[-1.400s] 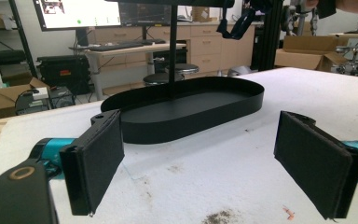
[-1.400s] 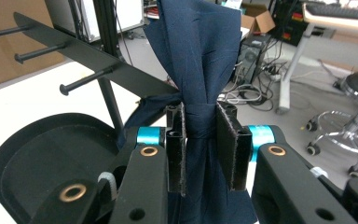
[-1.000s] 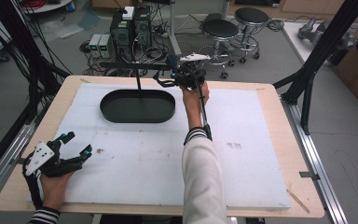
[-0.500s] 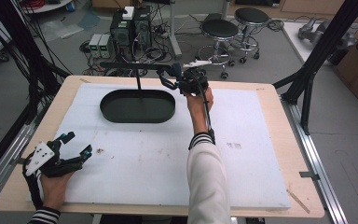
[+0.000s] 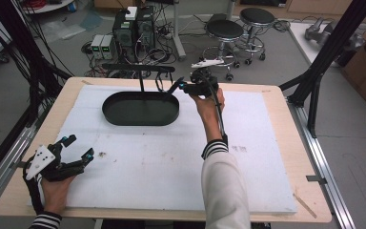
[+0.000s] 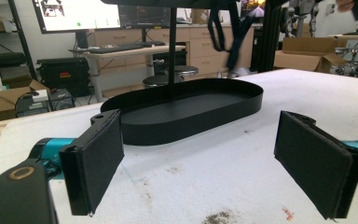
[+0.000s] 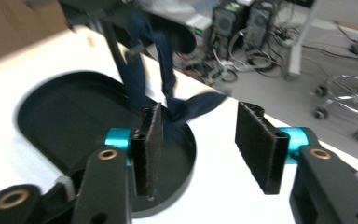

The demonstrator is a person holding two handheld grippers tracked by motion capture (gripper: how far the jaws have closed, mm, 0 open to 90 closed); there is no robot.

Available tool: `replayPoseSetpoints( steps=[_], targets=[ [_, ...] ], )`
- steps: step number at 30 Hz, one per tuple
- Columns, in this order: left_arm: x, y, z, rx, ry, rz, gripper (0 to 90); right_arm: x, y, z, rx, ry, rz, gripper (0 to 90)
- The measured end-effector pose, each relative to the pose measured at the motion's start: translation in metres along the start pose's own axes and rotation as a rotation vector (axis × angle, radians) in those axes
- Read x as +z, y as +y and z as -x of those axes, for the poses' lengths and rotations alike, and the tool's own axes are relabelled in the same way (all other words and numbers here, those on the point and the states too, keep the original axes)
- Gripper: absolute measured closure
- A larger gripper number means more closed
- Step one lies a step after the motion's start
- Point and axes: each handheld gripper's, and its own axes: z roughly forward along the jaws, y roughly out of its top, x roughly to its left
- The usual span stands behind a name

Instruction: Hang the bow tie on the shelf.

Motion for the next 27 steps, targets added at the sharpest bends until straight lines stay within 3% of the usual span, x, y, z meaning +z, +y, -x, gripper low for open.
replayPoseSetpoints(
  steps=[4,6,9,12,13,14,17,18,21,24,25,27],
  targets=[
    [0.0,0.0,0.0,0.0,-0.001,0.0,16.0,-0.021,-0.002,0.006,0.039,0.035,0.049,41.9],
    [0.0,0.0,0.0,-0.003,0.0,-0.001,16.0,-0.034,-0.008,0.008,0.033,0.035,0.117,38.4],
    [0.0,0.0,0.0,-0.001,0.0,0.0,16.0,-0.052,-0.015,0.013,0.053,0.06,0.071,27.5],
    [0.0,0.0,0.0,-0.003,-0.001,0.001,15.8,-0.074,-0.02,0.018,0.083,0.098,0.072,20.9],
    [0.0,0.0,0.0,-0.006,-0.002,0.001,15.8,-0.091,-0.028,0.016,0.063,0.082,0.149,20.9],
    [0.0,0.0,0.0,-0.009,-0.001,0.003,15.8,-0.099,-0.033,0.014,0.047,0.074,0.172,20.9],
    [0.001,0.0,-0.001,-0.009,-0.002,-0.005,15.8,-0.111,-0.043,0.012,0.032,0.073,0.167,19.9],
    [0.001,0.0,-0.001,-0.007,-0.001,-0.008,15.8,-0.123,-0.054,0.008,0.019,0.072,0.184,19.8],
    [0.001,0.0,-0.001,-0.008,0.001,-0.008,15.8,-0.134,-0.066,0.005,0.007,0.065,0.201,19.0],
    [0.001,0.0,-0.001,-0.013,-0.001,-0.007,15.8,-0.15,-0.088,0.0,-0.012,0.046,0.231,18.7],
    [0.001,0.0,-0.001,-0.013,0.0,-0.007,15.8,-0.159,-0.106,-0.003,-0.03,0.022,0.263,18.5],
    [0.001,0.0,-0.001,-0.014,0.001,-0.006,15.8,-0.163,-0.116,-0.004,-0.032,0.006,0.274,17.9]
  ],
)
